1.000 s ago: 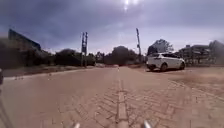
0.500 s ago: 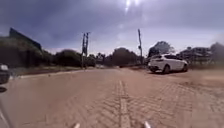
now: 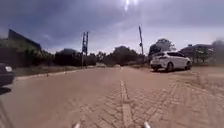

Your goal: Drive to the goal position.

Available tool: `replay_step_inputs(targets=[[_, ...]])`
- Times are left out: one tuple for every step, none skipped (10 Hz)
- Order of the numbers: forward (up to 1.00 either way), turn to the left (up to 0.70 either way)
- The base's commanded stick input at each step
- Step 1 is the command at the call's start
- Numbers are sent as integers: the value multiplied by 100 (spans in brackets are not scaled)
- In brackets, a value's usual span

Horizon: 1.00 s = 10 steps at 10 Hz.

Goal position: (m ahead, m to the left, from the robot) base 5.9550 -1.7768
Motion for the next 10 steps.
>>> replay_step_inputs(targets=[[70, -18], [70, -35], [70, -35], [70, -35], [70, -35], [70, -35], [70, -35], [70, -35], [70, -35], [70, -35]])
